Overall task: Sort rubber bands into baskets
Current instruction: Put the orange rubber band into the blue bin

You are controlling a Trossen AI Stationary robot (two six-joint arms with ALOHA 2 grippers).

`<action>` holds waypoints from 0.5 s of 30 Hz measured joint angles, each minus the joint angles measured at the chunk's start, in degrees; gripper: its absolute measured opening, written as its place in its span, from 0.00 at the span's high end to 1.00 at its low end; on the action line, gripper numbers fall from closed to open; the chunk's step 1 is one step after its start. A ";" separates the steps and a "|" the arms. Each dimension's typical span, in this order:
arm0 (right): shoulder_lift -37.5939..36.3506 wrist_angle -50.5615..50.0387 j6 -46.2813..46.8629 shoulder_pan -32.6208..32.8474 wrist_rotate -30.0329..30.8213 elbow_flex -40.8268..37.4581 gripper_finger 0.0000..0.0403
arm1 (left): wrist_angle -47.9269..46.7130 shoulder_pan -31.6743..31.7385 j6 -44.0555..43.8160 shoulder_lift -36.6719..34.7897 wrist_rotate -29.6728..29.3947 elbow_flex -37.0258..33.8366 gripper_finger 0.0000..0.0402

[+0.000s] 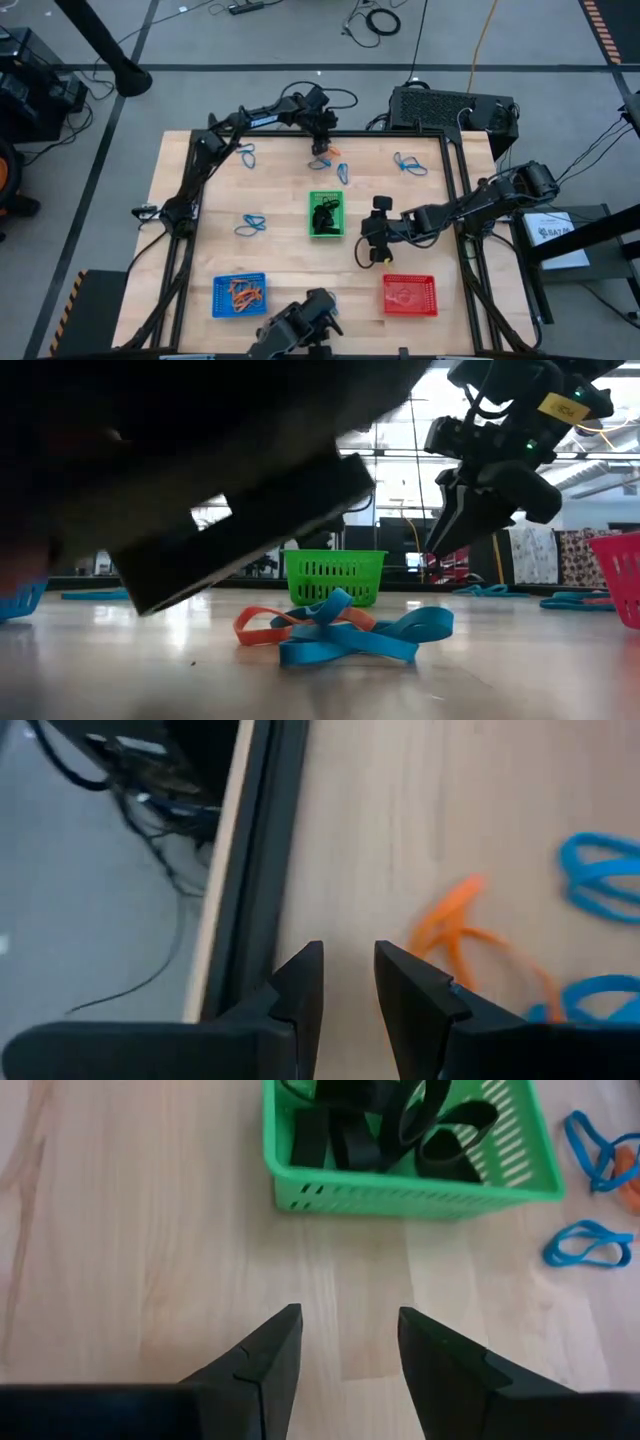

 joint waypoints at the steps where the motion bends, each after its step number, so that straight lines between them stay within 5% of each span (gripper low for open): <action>1: 0.00 0.46 -0.32 -0.14 -0.06 0.00 0.60 | -0.05 -0.18 1.05 0.16 -1.65 0.01 0.75; 15: 0.00 1.11 -1.55 -0.82 -0.14 0.00 0.60 | -0.76 -1.42 6.20 0.64 -1.87 0.20 0.75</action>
